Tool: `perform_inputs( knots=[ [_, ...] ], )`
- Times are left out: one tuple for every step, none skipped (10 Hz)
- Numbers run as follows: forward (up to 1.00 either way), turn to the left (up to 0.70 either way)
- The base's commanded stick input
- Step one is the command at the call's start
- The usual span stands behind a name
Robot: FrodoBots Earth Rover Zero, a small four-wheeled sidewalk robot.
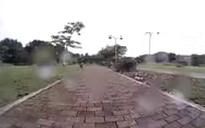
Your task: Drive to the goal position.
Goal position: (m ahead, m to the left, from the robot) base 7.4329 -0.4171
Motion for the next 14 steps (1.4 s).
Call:
perform_inputs(
  knots=[
    [0.70, 0.00],
    [0.70, 0.00],
    [0.70, 0.00],
    [0.70, 0.00],
    [0.70, 0.00],
    [0.70, 0.00],
    [0.70, 0.00],
    [0.70, 0.00],
    [0.70, 0.00],
    [0.70, 0.00],
    [0.70, 0.00],
    [0.70, 0.00],
    [0.70, 0.00],
    [0.70, 0.00]
  ],
)
